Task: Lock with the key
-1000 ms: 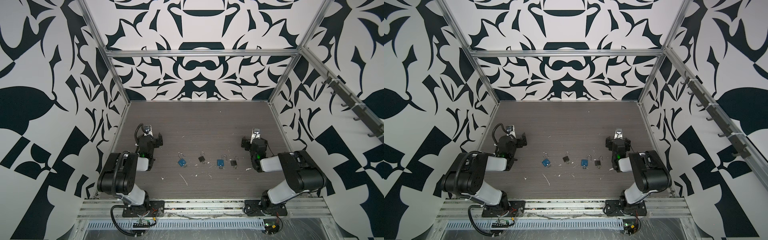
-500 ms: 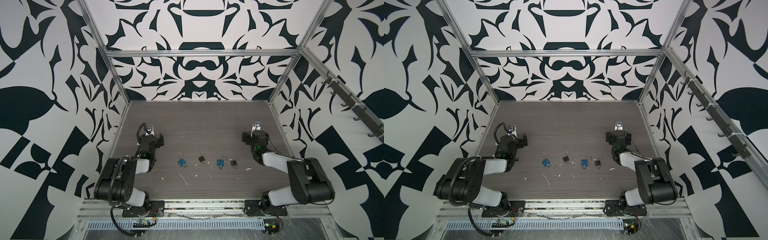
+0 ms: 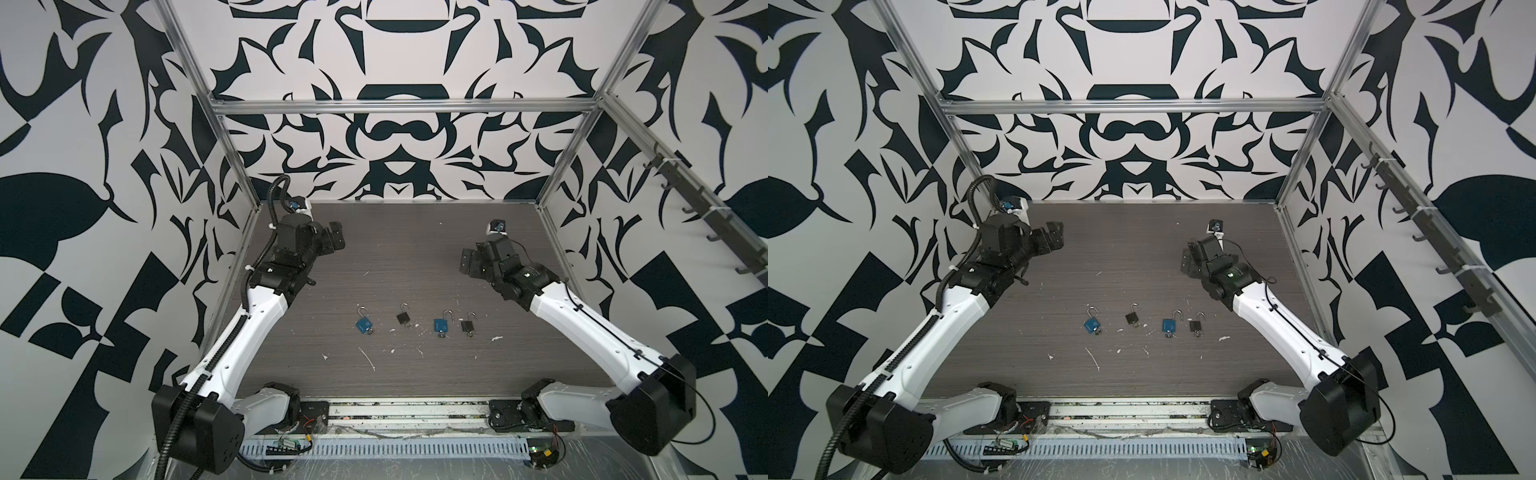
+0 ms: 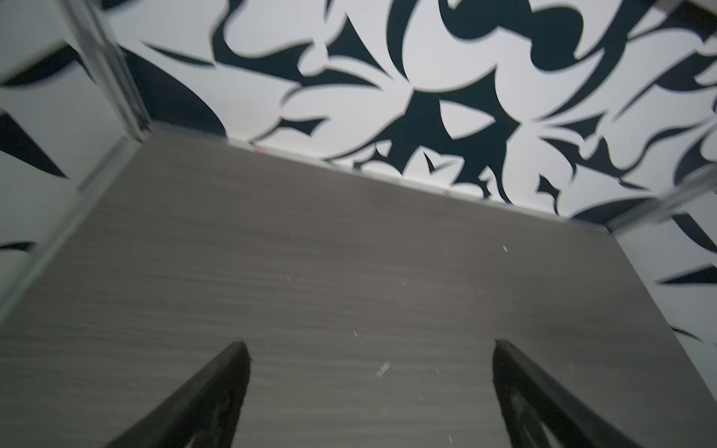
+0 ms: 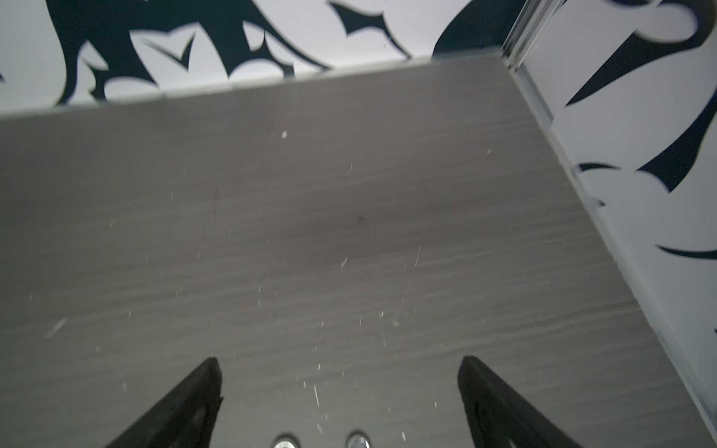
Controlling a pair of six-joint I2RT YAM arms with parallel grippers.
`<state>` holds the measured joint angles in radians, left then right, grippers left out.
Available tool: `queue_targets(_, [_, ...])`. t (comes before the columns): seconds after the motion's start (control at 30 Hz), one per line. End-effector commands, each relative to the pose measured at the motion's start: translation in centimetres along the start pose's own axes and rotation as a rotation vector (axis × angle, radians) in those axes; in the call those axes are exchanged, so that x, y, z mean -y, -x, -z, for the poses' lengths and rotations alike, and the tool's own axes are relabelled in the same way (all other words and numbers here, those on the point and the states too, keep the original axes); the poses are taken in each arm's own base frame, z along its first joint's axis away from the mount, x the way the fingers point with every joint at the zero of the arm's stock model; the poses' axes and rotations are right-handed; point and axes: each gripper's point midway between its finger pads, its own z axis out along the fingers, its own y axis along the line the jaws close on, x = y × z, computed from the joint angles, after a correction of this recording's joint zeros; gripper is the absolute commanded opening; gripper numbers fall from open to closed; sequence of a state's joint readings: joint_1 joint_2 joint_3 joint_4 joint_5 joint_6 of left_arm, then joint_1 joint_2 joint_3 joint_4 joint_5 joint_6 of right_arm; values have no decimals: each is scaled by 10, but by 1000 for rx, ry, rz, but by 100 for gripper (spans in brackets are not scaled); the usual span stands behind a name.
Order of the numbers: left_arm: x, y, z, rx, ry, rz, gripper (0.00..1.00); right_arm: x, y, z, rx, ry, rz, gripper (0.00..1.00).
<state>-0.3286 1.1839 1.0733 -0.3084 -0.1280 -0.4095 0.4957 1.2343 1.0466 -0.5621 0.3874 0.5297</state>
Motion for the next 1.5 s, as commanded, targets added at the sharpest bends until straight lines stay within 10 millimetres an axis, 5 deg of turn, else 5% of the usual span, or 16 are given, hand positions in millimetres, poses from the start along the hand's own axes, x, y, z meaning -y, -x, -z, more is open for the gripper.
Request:
queue_targets(0.0, [21,-90,8,-379,-85,98,98,7,-57,18,-226,16,-92,85])
queue_targets(0.1, [34,-126,10,-493,-68,62,96,12,-86,16,-305,16,-143,70])
queue_targets(0.37, [65,-175,15,-616,-154,55,94,18,-130,10,-393,27,-110,70])
queue_targets(0.8, [86,-177,18,-609,-267,90,90,-3,-174,-29,-541,90,-31,55])
queue_targets(1.03, [86,-180,15,-614,-266,93,90,2,-180,-42,-572,20,11,45])
queue_targets(1.47, [85,-183,15,-617,-262,86,91,5,-179,-55,-588,-25,98,43])
